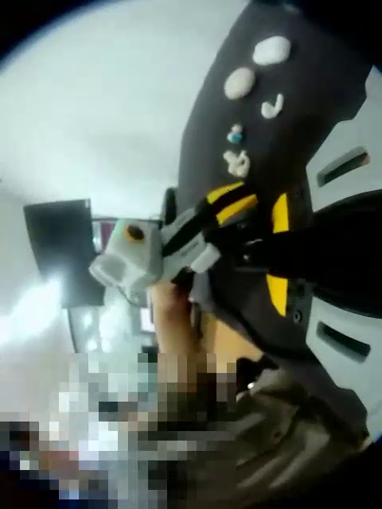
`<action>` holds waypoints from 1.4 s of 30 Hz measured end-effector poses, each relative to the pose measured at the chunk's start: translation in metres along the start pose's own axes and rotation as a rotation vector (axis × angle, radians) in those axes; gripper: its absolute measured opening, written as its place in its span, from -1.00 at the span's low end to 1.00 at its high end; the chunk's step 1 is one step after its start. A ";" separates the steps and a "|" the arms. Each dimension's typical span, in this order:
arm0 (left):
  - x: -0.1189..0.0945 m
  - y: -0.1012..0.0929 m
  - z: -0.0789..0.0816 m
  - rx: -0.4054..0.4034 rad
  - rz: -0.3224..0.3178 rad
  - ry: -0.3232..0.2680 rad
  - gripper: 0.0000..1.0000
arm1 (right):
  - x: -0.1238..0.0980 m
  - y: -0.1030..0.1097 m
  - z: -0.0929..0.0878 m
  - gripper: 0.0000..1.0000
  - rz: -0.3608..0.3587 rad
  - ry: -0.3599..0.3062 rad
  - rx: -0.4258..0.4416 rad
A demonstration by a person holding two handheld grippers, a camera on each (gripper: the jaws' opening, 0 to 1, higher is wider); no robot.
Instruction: Pick up three earphones and place each one into its charging case using tactile feedback, ensure that each earphone is properly inserted and securely positioned inside the case.
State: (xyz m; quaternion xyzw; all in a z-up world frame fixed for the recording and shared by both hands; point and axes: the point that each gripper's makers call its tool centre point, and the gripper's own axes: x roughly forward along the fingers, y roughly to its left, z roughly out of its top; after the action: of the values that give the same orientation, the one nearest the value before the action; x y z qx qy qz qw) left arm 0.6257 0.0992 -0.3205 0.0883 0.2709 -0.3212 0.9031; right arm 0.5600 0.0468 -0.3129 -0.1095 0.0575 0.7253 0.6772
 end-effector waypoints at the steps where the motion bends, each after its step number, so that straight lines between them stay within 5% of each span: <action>1: -0.005 0.001 -0.003 0.004 -0.003 0.007 -0.80 | 0.000 0.000 0.000 -0.63 -0.001 0.000 -0.005; 3: -0.011 0.002 -0.005 -0.008 -0.030 0.008 -0.81 | 0.000 0.000 0.000 -0.63 0.001 -0.001 -0.005; 6: -0.025 -0.001 0.002 -0.097 -0.152 -0.062 -0.81 | 0.000 0.000 0.000 -0.63 0.007 -0.003 0.003; 10: -0.043 -0.020 -0.007 -0.216 -0.411 -0.020 -0.80 | 0.000 0.000 0.000 -0.63 0.005 -0.002 -0.004; 12: -0.043 -0.021 -0.014 -0.174 -0.405 0.001 -0.80 | 0.000 0.000 0.001 -0.63 0.005 -0.002 -0.005; 17: -0.040 -0.006 -0.029 -0.031 -0.274 0.048 -0.69 | 0.000 0.000 0.001 -0.63 0.006 -0.003 -0.005; 22: -0.042 0.025 -0.016 -0.138 -0.181 -0.022 -0.71 | 0.000 0.001 0.001 -0.63 0.005 -0.003 -0.012; 25: -0.047 0.042 -0.010 -0.114 -0.122 -0.049 -0.76 | -0.001 0.000 0.001 -0.63 0.008 -0.004 -0.009; 29: -0.053 0.026 0.003 -0.109 -0.182 -0.097 -0.76 | -0.001 0.001 0.001 -0.63 0.006 -0.004 -0.013; 32: -0.054 -0.005 0.009 0.015 -0.238 -0.103 -0.76 | -0.001 0.000 0.001 -0.63 0.007 -0.004 -0.012; 38: -0.034 -0.018 -0.012 0.294 -0.120 0.034 -0.79 | -0.001 0.001 0.001 -0.63 0.002 0.000 -0.020; 42: -0.025 -0.026 -0.022 0.328 -0.118 0.046 -0.79 | -0.001 0.000 0.000 -0.63 0.004 0.004 -0.021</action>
State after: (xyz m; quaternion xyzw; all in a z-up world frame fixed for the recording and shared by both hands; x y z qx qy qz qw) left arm 0.5836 0.0995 -0.3250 0.2257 0.2402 -0.4112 0.8499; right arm 0.5599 0.0462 -0.3128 -0.1178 0.0513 0.7269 0.6746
